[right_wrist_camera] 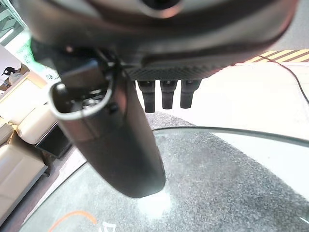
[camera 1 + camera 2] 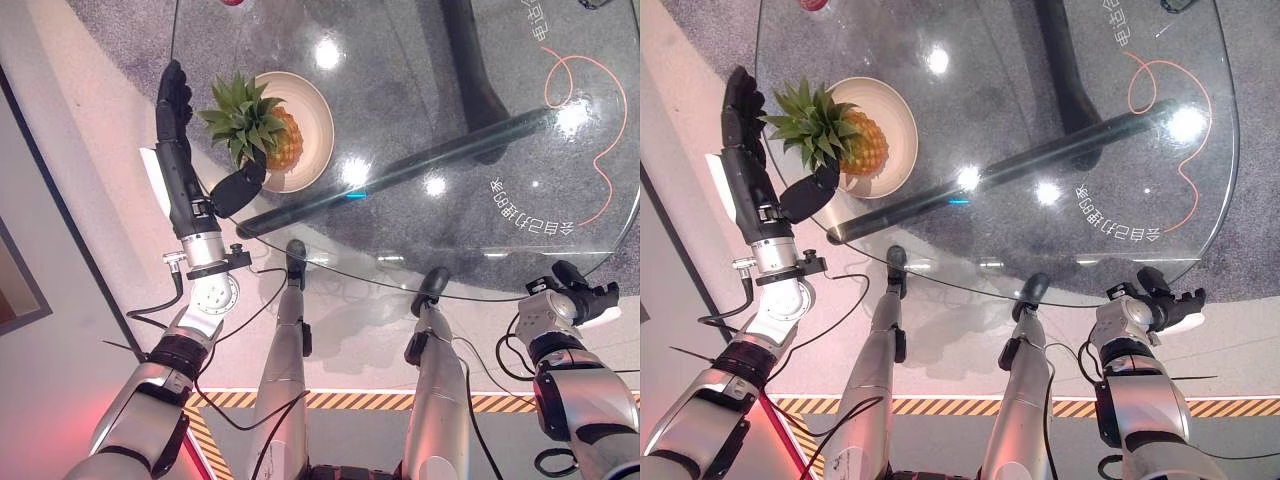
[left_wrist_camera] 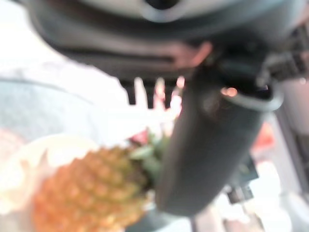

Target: Pick up the fruit to the plate

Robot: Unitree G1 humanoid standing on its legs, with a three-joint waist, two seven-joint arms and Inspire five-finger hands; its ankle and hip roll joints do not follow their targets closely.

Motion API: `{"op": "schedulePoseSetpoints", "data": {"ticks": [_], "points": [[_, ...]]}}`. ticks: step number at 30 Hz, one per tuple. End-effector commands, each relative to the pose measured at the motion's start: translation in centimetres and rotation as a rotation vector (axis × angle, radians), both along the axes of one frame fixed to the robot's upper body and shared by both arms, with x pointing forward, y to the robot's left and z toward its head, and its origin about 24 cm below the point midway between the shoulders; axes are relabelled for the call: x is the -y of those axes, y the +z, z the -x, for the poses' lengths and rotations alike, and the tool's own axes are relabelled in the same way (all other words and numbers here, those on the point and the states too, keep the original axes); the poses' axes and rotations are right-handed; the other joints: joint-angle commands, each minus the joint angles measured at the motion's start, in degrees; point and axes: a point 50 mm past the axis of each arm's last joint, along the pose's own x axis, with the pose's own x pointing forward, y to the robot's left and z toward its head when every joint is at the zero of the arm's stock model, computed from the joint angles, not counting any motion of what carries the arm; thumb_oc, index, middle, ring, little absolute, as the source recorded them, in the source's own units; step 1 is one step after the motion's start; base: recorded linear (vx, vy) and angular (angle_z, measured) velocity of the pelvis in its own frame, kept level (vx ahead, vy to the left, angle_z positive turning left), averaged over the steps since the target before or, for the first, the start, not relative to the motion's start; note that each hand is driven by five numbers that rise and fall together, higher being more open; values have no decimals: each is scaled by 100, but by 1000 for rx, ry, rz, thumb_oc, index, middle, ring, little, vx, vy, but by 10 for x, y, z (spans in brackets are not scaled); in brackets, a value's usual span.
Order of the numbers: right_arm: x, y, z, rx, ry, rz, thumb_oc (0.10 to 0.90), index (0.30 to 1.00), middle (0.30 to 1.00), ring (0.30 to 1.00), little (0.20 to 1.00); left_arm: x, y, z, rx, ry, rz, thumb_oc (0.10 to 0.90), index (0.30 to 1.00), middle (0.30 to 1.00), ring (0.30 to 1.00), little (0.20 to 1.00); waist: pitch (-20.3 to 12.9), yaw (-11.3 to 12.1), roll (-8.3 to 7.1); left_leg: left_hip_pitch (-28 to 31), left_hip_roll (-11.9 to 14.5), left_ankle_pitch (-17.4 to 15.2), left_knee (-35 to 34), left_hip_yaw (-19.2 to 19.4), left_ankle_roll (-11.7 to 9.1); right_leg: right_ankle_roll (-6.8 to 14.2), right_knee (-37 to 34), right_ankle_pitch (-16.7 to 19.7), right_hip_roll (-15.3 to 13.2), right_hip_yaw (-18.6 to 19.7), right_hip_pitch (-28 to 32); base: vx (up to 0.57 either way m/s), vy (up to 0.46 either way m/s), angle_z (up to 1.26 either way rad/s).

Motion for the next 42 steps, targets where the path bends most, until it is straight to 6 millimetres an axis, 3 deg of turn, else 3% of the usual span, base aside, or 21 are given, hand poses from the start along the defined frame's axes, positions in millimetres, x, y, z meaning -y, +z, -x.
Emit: {"op": "schedulePoseSetpoints", "data": {"ticks": [1, 36, 42], "points": [[40, 12, 25, 15, -137, 75, 800, 900, 900, 900, 900, 5, 40, 7, 212, -71, 45, 800, 900, 900, 900, 900, -120, 113, -52, 115, -83, -712, 451, -160, -16, -50, -35, 373, 210, -227, -2, -18, -2, 4], [57, -11, 55, -61, -184, 59, 800, 900, 900, 900, 900, -9, 20, 8, 56, -73, -24, 800, 900, 900, 900, 900, -120, 148, 50, 977, -34, -767, 300, 17, -32, -5, -71, 266, 36, -307, 788, 0, 4, 0], [57, -20, 62, -108, -163, 63, 800, 900, 900, 900, 900, -18, -3, 6, -70, -39, 43, 800, 900, 900, 900, 900, -120, 152, 49, 1207, -7, -827, 267, 54, -33, 7, -52, 187, 51, -308, 992, -2, -11, 0]]}}
